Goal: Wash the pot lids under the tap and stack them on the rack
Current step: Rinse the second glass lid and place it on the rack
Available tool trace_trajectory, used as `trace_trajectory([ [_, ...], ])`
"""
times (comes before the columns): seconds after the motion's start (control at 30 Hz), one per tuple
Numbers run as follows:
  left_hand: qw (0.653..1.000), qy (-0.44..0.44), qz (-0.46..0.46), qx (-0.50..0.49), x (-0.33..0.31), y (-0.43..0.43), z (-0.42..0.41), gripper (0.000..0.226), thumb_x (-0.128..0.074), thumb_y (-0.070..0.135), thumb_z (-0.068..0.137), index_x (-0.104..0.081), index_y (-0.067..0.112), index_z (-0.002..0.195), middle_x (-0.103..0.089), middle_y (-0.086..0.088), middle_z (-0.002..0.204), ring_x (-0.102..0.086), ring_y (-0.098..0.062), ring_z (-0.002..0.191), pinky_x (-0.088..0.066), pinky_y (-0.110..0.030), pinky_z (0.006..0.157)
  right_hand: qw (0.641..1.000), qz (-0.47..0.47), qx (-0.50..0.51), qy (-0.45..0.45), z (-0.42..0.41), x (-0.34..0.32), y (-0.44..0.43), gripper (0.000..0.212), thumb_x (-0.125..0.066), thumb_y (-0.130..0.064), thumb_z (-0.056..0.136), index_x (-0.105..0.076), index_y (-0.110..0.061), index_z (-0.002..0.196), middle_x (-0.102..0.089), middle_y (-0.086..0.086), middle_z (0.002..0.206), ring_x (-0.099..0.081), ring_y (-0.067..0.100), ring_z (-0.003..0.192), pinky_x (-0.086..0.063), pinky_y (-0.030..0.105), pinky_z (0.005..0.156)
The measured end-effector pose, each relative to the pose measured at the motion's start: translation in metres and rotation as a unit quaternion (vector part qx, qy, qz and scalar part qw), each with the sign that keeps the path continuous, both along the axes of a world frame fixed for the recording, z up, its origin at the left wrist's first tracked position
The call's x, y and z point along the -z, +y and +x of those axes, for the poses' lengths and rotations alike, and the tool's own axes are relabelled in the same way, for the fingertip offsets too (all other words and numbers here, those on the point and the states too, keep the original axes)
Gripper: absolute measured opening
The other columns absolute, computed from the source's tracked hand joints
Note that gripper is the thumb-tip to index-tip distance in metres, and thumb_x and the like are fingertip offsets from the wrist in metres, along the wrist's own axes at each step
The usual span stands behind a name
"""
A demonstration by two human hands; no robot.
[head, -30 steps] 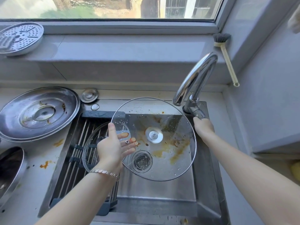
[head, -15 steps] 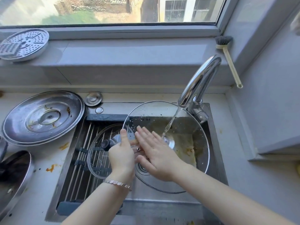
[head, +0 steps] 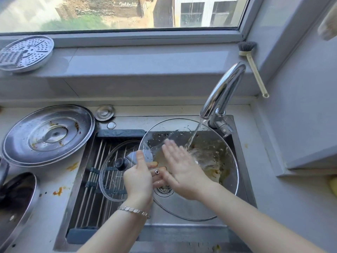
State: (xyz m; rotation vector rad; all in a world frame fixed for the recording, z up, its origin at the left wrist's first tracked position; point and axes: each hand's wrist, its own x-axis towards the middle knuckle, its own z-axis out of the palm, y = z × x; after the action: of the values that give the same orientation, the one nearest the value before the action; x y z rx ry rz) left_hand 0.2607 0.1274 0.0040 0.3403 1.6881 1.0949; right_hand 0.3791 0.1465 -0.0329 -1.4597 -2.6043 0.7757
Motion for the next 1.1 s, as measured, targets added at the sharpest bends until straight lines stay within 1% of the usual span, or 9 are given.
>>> trace_trajectory([
  [0.1,1.000,-0.005,-0.007,0.003,0.002,-0.002,-0.002,0.058,-0.037,0.047,0.095,-0.061,-0.003,0.077,-0.068,-0.014,0.057,-0.065,-0.018,0.043,-0.050,-0.024,0.037,0.999,0.010,-0.043,0.001,0.003,0.003,0.001,0.064,-0.006,-0.055,0.091,0.020,-0.019,0.137,0.027,-0.006,0.146,0.023,0.008,0.138,0.014,0.025,0.115],
  [0.3,1.000,0.001,-0.005,0.003,0.004,-0.004,-0.009,0.059,-0.037,0.049,0.095,-0.057,-0.005,0.082,-0.066,-0.022,0.069,-0.064,-0.021,0.041,-0.048,-0.023,0.034,0.972,-0.001,0.215,-0.095,0.052,0.024,0.024,0.072,-0.007,-0.055,0.092,0.015,-0.012,0.146,0.024,0.003,0.152,0.021,0.013,0.141,0.014,0.029,0.113],
  [0.47,0.999,0.033,0.009,-0.001,0.004,0.001,-0.009,0.060,-0.037,0.050,0.094,-0.060,-0.005,0.084,-0.069,-0.022,0.072,-0.067,-0.024,0.048,-0.050,-0.025,0.036,0.963,-0.067,0.252,-0.062,0.023,0.020,-0.028,0.077,-0.003,-0.058,0.088,0.021,-0.011,0.144,0.034,0.005,0.148,0.033,0.014,0.135,0.018,0.030,0.112],
  [0.63,0.999,0.028,0.013,0.019,-0.004,-0.003,0.000,0.057,-0.037,0.045,0.096,-0.058,-0.005,0.081,-0.065,-0.021,0.066,-0.063,-0.020,0.039,-0.047,-0.023,0.035,0.936,-0.032,0.347,-0.042,0.031,0.015,0.019,0.079,-0.003,-0.059,0.089,0.016,-0.007,0.145,0.024,0.010,0.154,0.025,0.017,0.140,0.014,0.035,0.116],
  [0.77,0.997,0.057,0.017,0.041,-0.005,-0.003,0.011,0.056,-0.040,0.042,0.096,-0.063,-0.001,0.068,-0.065,-0.017,0.056,-0.065,-0.028,0.046,-0.053,-0.032,0.043,0.985,0.008,0.167,0.034,-0.014,-0.009,0.019,0.078,0.001,-0.059,0.086,0.015,-0.010,0.145,0.031,0.002,0.146,0.028,0.011,0.137,0.019,0.027,0.112],
  [0.87,0.996,0.076,0.020,0.041,-0.005,-0.004,0.011,0.057,-0.042,0.041,0.096,-0.064,0.008,0.055,-0.065,-0.008,0.049,-0.069,-0.033,0.057,-0.058,-0.045,0.055,0.997,0.032,0.047,0.061,-0.032,-0.013,0.012,0.079,0.011,-0.055,0.075,0.017,-0.015,0.143,0.031,-0.007,0.142,0.029,0.004,0.134,0.020,0.020,0.111],
  [0.93,0.999,0.031,0.008,0.037,-0.005,-0.007,0.007,0.058,-0.039,0.044,0.096,-0.064,0.000,0.067,-0.065,-0.009,0.046,-0.066,-0.027,0.044,-0.055,-0.034,0.040,0.998,0.050,0.038,0.026,-0.021,-0.008,0.024,0.077,0.009,-0.057,0.077,0.018,-0.018,0.142,0.028,-0.007,0.146,0.029,0.002,0.133,0.019,0.022,0.112],
  [1.0,0.999,0.004,0.001,0.042,-0.005,-0.007,0.005,0.061,-0.037,0.046,0.096,-0.061,-0.006,0.075,-0.065,-0.014,0.049,-0.063,-0.025,0.040,-0.048,-0.025,0.034,0.993,0.041,0.108,0.000,-0.009,-0.006,0.033,0.076,0.003,-0.056,0.081,0.015,-0.015,0.145,0.025,-0.001,0.152,0.029,0.002,0.132,0.020,0.023,0.111],
  [1.1,0.998,0.035,0.012,0.041,-0.004,-0.005,0.003,0.067,-0.038,0.047,0.095,-0.062,-0.012,0.073,-0.065,-0.021,0.055,-0.064,-0.030,0.045,-0.054,-0.034,0.041,0.996,0.045,0.069,0.031,-0.020,-0.010,0.025,0.076,0.005,-0.055,0.078,0.020,-0.014,0.139,0.028,-0.002,0.148,0.031,0.006,0.133,0.022,0.023,0.111],
])
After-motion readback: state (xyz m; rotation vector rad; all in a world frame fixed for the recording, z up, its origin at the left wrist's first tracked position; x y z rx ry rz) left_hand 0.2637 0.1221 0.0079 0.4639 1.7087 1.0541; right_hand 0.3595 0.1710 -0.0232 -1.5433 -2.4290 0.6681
